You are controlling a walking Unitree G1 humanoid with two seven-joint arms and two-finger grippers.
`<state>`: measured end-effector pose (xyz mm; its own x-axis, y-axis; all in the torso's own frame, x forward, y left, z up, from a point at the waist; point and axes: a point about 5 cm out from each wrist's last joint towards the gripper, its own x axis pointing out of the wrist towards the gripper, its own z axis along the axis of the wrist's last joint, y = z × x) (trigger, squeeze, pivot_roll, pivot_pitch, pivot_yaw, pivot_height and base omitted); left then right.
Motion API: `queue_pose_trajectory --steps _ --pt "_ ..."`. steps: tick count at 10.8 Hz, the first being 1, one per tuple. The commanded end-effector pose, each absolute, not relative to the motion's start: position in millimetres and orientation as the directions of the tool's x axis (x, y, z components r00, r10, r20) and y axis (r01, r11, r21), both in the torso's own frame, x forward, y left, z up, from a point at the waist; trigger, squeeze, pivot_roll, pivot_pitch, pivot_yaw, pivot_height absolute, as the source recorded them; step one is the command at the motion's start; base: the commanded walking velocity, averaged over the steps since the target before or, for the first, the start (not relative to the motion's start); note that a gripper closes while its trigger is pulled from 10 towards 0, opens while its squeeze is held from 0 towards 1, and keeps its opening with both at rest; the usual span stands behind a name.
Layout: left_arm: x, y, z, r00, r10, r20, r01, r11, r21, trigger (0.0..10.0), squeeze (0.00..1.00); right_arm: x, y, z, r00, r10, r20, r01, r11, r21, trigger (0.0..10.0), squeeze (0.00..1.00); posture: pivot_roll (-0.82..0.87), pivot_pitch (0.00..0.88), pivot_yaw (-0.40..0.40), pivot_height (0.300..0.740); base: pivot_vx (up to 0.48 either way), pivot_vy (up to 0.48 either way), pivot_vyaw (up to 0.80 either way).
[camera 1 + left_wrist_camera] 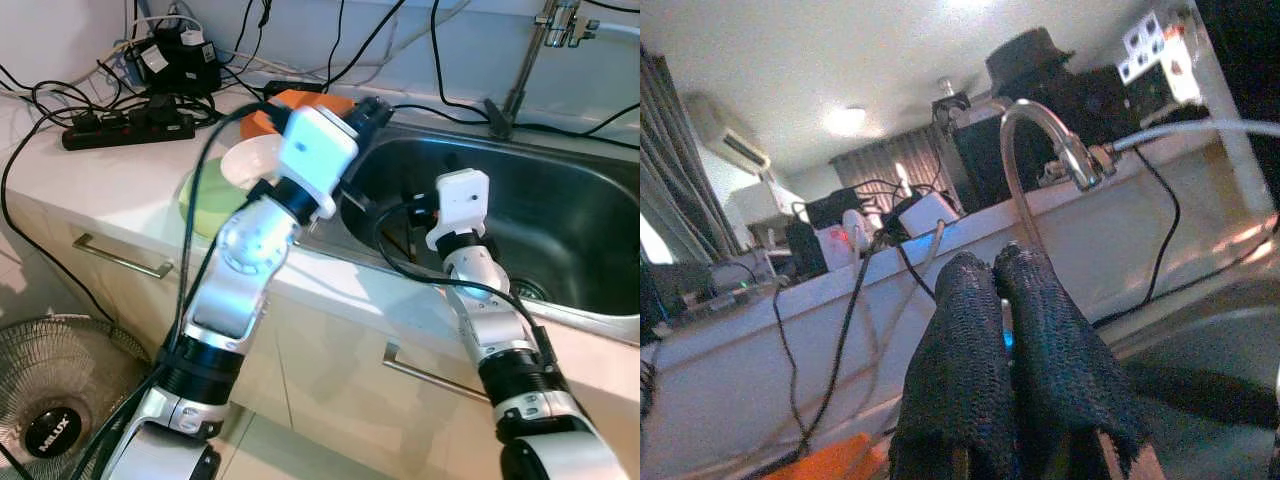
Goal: Kitchen organization
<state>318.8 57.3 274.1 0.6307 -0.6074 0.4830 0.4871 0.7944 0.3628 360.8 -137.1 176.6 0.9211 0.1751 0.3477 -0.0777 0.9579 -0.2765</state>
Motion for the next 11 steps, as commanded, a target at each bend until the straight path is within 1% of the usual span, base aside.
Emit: queue_pose_trajectory --steps 1,2,4,5,6,8,10,11 --pt "318 59 284 0.609 -0.603 0.515 0.528 0.793 0.304 10.0 0.0 360 -133 182 0.906 0.203 0.372 -0.073 0.94 -0.333 10.0 1.0 0.15 0.0 0.052 0.74 0.0 0.0 0.0" --pt "320 63 285 0.613 -0.586 0.53 0.582 0.789 0.198 10.0 0.0 360 -131 182 0.9 0.228 0.371 -0.078 0.923 -0.377 10.0 0.0 0.15 0.0 0.054 0.74 0.0 0.0 0.0" --pt "323 72 285 0.628 -0.559 0.542 0.605 0.788 0.112 10.0 0.0 359 -129 181 0.891 0.282 0.355 -0.102 0.888 -0.449 10.0 0.0 0.15 0.0 0.056 0.74 0.0 0.0 0.0" --pt "325 76 284 0.636 -0.551 0.54 0.628 0.776 0.051 10.0 0.0 359 -128 181 0.889 0.285 0.357 -0.099 0.884 -0.457 10.0 0.0 0.15 0.004 0.056 0.74 0.0 0.0 0.0" --pt "326 78 282 0.642 -0.552 0.532 0.642 0.766 0.02 10.0 0.0 359 -127 182 0.887 0.287 0.362 -0.096 0.881 -0.463 10.0 0.0 0.15 0.004 0.056 0.74 0.0 0.0 0.0" --pt "326 73 269 0.643 -0.605 0.468 0.672 0.74 0.034 10.0 0.0 358 -120 188 0.869 0.311 0.385 -0.094 0.867 -0.489 10.0 0.0 0.15 0.008 0.06 0.74 0.0 0.0 0.0" --pt "325 67 260 0.64 -0.631 0.439 0.706 0.708 -0.01 10.0 0.0 357 -115 194 0.857 0.318 0.406 -0.09 0.868 -0.489 10.0 0.0 0.15 0.013 0.063 0.74 0.0 0.0 0.0" --pt "325 67 257 0.643 -0.639 0.421 0.708 0.706 -0.011 10.0 0.0 357 -115 196 0.855 0.31 0.416 -0.078 0.87 -0.488 10.0 0.0 0.15 0.015 0.066 0.74 0.0 0.0 0.0"
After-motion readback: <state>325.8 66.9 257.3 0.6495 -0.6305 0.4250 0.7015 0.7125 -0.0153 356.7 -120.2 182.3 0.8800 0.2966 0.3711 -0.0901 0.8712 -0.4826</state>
